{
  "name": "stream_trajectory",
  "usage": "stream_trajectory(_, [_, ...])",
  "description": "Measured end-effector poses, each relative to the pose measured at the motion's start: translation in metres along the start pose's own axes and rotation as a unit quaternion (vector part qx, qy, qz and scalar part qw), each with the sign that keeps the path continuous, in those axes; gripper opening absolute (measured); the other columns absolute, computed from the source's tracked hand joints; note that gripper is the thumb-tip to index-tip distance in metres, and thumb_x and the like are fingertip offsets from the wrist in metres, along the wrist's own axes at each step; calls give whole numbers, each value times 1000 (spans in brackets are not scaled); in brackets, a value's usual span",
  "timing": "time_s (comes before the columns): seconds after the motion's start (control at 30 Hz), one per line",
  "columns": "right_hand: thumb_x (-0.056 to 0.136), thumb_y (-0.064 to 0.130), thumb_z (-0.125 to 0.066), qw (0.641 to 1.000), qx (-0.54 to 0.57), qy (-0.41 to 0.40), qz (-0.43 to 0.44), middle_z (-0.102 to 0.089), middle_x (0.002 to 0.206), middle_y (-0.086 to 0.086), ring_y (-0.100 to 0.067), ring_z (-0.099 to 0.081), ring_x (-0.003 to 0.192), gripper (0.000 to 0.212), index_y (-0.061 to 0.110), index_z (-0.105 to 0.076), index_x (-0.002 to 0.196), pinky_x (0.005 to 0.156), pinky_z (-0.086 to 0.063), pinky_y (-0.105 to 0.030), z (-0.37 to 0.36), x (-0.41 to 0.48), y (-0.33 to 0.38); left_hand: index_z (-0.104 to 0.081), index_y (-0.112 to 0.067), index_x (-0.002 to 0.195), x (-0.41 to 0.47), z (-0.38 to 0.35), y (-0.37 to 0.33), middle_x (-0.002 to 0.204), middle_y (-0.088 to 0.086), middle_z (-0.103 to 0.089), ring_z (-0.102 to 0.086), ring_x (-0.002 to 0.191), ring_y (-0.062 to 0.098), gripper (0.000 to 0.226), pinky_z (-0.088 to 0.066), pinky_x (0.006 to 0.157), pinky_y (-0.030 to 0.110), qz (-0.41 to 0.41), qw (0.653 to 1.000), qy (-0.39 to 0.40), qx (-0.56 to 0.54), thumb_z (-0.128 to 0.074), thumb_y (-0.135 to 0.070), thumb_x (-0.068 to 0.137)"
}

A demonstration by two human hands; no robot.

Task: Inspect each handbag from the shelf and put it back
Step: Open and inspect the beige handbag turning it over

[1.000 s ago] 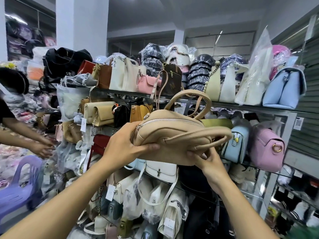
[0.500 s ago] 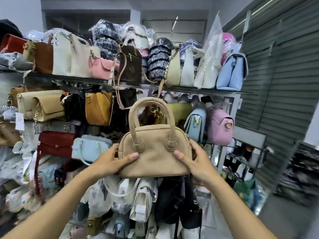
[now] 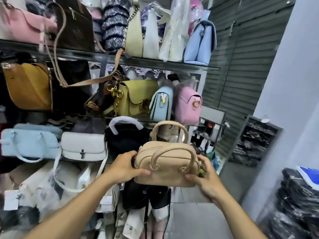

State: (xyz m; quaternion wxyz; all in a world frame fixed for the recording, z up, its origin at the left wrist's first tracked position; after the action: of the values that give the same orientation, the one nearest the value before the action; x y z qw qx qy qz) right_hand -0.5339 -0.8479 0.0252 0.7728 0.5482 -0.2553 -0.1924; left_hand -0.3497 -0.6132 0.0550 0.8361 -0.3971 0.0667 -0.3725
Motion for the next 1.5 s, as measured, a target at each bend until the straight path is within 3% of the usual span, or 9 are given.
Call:
stream_trajectory(0.17, [73,3,-89,1000,21,-13,-8,-61,137,2,-21,-57,129,76,46,-53,125,95,-51,-34,32,41,-41,-69,-25,101,49,-42,-7,91,-15,-73,-66,89,2,52,-51,75,20,-12,1000,3,11,-93,-49,61])
stream_trajectory(0.5, [48,36,-93,999,32,13,0,-68,129,5,-23,-62,125,79,57,-55,115,106,-50,-55,64,146,-78,-65,-22,112,132,-87,-5,100,-8,-74,-68,96,9,56,-52,84,25,13,999,-45,8,-93,-39,67])
stream_trajectory(0.6, [48,35,-93,999,38,32,7,-65,133,3,-21,-60,127,80,54,-54,116,105,-51,-51,58,166,-84,-53,-24,123,144,-91,4,106,-4,-70,-65,101,13,64,-49,85,25,39,997,-68,-15,-91,-32,72])
stream_trajectory(0.73, [70,10,-93,998,39,44,-7,-59,131,12,-13,-55,124,76,43,-50,124,91,-51,-32,52,185,-99,-47,-19,118,158,-95,24,108,-1,-70,-66,102,16,61,-52,87,33,72,993,-87,-21,-87,-37,76])
stream_trajectory(0.87, [75,17,-90,999,15,48,-3,-57,129,15,-1,-54,117,73,38,-48,131,89,-48,-25,48,196,-104,-50,-11,130,170,-101,33,114,1,-66,-63,109,20,55,-48,87,29,88,991,-94,-32,-79,-30,87])
stream_trajectory(1.03, [72,29,-92,999,-12,51,2,-58,131,16,-8,-55,124,77,36,-49,135,102,-51,-36,46,205,-104,-55,-13,132,173,-108,50,118,4,-69,-65,113,23,51,-53,99,42,116,986,-100,-65,-75,-32,90])
stream_trajectory(1.2, [72,31,-92,998,-22,59,10,-59,132,12,-7,-56,123,78,33,-50,137,92,-52,-27,43,208,-105,-59,-15,129,168,-108,54,112,1,-73,-67,107,18,44,-54,94,35,116,982,-125,-77,-73,-35,91])
stream_trajectory(1.37, [74,33,-91,996,-41,72,14,-59,125,19,1,-58,113,71,42,-48,129,78,-54,-20,37,203,-100,-62,-16,118,161,-105,60,92,-4,-72,-67,90,12,30,-45,67,12,130,978,-142,-76,-68,-34,95])
stream_trajectory(1.5, [76,31,-89,995,-56,75,25,-55,120,24,-5,-58,114,70,40,-45,129,85,-52,-25,34,202,-94,-61,-16,119,161,-103,60,90,-6,-68,-65,94,17,32,-43,69,16,138,978,-131,-80,-66,-37,96])
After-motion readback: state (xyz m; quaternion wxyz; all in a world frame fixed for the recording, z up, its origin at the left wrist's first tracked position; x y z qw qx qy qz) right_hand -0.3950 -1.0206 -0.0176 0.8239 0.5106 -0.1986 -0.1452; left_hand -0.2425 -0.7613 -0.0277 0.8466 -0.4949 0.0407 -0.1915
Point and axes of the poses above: each hand's wrist, its own x-axis towards the middle knuckle, its own z-axis out of the back of the hand, y = z × x, the point moved 10 cm from there along x, towards the middle knuckle
